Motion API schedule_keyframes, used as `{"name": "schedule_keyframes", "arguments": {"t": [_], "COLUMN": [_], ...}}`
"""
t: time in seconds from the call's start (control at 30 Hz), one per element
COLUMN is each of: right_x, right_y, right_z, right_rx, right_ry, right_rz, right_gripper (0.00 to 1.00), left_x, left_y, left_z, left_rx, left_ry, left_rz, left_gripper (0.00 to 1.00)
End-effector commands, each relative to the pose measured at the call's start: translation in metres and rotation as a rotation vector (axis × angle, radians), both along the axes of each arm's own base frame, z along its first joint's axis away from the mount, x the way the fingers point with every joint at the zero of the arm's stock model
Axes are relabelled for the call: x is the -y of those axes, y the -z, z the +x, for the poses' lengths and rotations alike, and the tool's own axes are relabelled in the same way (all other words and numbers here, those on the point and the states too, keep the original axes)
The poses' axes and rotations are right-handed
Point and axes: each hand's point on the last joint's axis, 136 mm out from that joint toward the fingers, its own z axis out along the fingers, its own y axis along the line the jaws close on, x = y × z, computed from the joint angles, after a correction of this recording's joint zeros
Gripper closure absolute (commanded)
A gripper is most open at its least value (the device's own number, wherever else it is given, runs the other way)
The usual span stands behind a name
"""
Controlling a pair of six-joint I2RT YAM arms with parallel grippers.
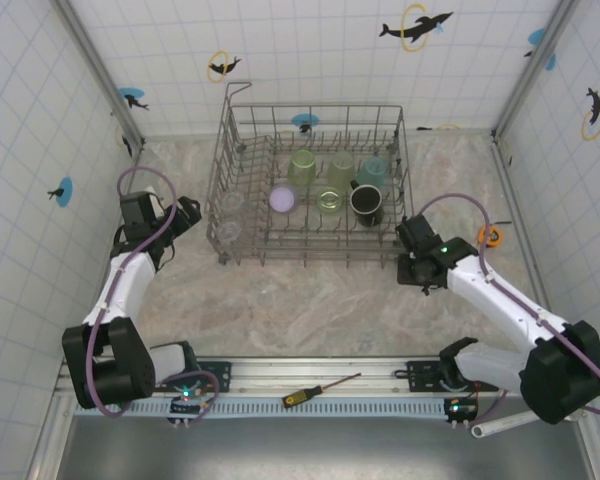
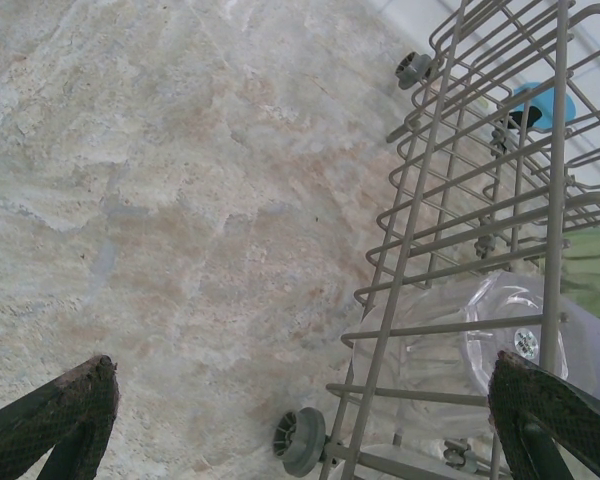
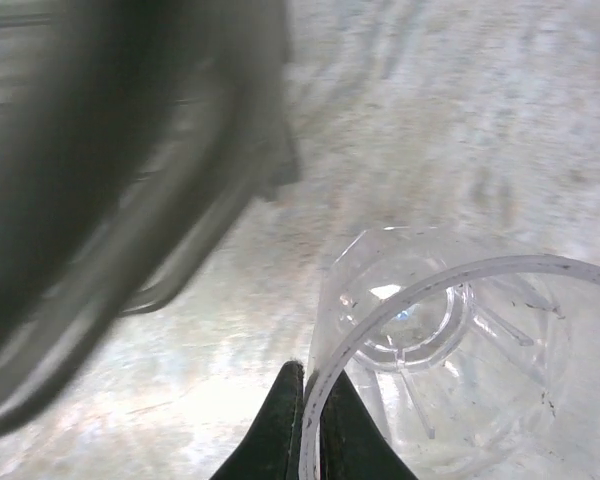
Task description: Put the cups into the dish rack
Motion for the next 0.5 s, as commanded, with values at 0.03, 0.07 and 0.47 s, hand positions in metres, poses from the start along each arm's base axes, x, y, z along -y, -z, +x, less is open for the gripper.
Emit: {"name": "schedule_keyframes", "arguments": {"t": [0.03, 0.07, 0.47], "right_x": [0.017, 0.019, 0.033], "right_y": [-0.033, -0.041, -0.172], "right_z": [0.022, 0.029, 0.125], "right_rx": [0.048, 0.061, 0.273], "right_ry": [0.046, 0.051, 0.049], "right_rz": [-0.052, -0.055, -0.097], "right_gripper": [1.0, 1.0, 1.0], "left_x": [-0.004, -0.004, -0.031], "left_y": [-0.002, -0.003, -0.024], "left_z": [-0.003, -0.003, 0.004], "left_rx": [-0.004, -0.002, -0.033], "left_ry": [-0.018, -0.021, -0.106], "left_rz": [0.013, 0.016, 0.139], "left_gripper": [0.02, 0.02, 0.02]}}
